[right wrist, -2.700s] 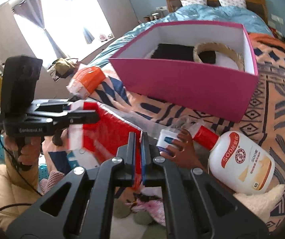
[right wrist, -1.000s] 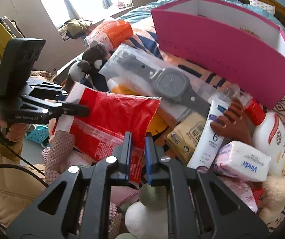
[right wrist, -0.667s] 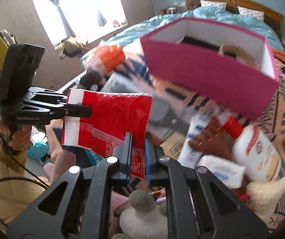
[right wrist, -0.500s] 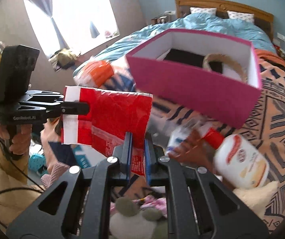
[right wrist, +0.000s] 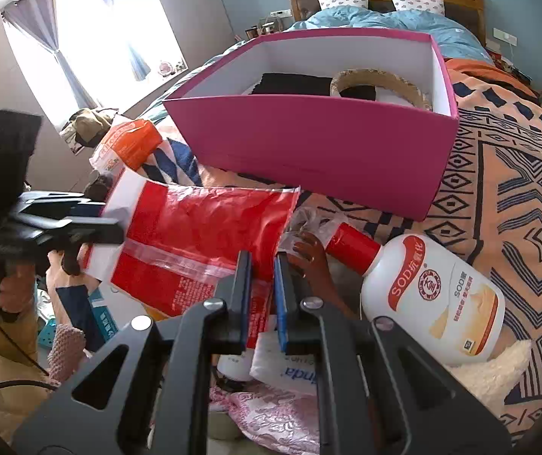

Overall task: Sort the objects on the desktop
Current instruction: 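Lift the red-and-white plastic bag with the left gripper toward the pink box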

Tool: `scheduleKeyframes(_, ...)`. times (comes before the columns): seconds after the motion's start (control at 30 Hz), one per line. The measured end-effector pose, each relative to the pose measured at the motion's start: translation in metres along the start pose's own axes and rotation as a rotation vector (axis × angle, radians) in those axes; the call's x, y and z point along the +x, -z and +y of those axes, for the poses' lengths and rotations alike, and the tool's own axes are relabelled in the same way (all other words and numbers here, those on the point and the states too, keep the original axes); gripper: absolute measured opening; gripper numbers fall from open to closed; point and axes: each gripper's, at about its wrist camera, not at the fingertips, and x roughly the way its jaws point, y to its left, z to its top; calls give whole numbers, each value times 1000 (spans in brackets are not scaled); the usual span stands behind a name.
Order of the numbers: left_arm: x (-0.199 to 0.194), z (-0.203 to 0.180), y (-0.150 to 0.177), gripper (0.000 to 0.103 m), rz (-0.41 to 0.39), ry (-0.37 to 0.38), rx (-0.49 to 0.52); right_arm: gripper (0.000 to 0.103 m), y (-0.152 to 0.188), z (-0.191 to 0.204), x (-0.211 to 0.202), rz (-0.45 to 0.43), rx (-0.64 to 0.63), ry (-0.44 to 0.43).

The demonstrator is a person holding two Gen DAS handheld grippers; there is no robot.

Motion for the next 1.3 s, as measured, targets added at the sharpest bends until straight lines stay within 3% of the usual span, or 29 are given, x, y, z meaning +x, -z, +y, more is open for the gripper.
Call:
scheduleKeyframes(0.1,8,-3,6,49,37,2,7,13,0,-2,2,0,5,-7)
scheduleKeyframes(0.2,13,1,4,27,36,18,-23,13,0,-2,3,5,12,-29)
scheduleKeyframes(0.3,15,3,2,15,25,19,-44,13,2,3,5,7,2,-35)
scheduleKeyframes(1.3,-23,-15,-37,14,-109,-84,37,13,-28,19,-25,-112,-41,-54)
